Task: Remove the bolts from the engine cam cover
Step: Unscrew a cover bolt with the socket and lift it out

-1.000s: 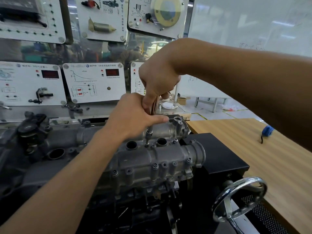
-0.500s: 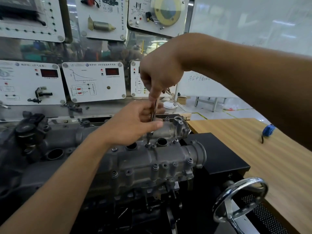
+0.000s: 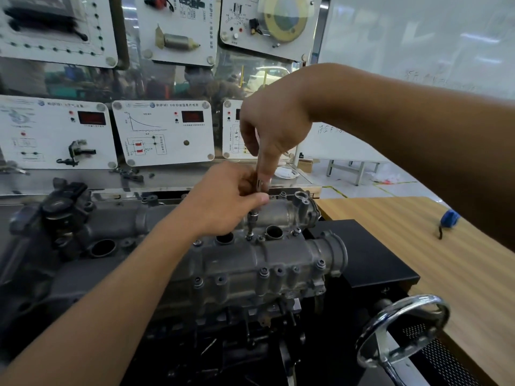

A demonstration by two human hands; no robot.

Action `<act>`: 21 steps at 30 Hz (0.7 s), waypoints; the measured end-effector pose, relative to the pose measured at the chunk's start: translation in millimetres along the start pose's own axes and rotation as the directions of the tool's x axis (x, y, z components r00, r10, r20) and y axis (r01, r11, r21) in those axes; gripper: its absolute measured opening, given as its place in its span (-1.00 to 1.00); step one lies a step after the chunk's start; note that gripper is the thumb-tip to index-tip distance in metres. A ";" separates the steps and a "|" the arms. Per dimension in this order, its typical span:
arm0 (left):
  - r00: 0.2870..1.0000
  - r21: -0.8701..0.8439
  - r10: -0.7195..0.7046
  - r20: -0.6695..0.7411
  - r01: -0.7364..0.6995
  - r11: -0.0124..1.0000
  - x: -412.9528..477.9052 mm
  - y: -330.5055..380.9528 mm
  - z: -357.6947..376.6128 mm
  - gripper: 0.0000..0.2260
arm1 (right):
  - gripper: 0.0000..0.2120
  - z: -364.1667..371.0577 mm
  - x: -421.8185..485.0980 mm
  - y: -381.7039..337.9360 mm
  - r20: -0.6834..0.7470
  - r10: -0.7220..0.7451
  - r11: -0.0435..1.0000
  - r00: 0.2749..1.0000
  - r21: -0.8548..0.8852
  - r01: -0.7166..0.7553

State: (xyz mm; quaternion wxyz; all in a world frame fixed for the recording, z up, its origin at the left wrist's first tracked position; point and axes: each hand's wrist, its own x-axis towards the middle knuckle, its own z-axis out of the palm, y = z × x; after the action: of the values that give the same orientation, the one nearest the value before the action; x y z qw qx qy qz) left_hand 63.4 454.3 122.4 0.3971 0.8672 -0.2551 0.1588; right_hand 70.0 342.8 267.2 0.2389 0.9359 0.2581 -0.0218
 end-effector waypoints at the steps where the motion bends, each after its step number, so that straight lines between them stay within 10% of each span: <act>1: 0.994 0.077 0.009 -0.106 -0.001 0.997 0.7 2.2 2.3 -0.85 | -0.52 -0.8 0.3 -1.2 0.032 0.014 1.000 0.999 0.020 -0.014; 8: 0.960 0.118 0.012 -0.278 0.022 0.993 -11.0 6.6 -39.1 -0.75 | -0.71 -22.2 -8.9 -13.5 -0.244 -0.069 0.982 0.967 0.156 0.109; 21: 0.970 0.055 -0.110 -0.217 0.124 0.991 -37.3 -34.8 -46.7 -0.66 | -0.65 -18.1 22.8 -64.0 -0.168 -0.155 0.987 0.974 0.015 0.159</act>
State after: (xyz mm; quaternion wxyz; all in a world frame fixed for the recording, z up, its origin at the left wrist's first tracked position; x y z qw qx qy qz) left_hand 49.2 521.4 113.0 0.4010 0.8717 -0.1539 0.2358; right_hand 56.7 410.1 251.6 0.2005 0.9144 0.3500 0.0339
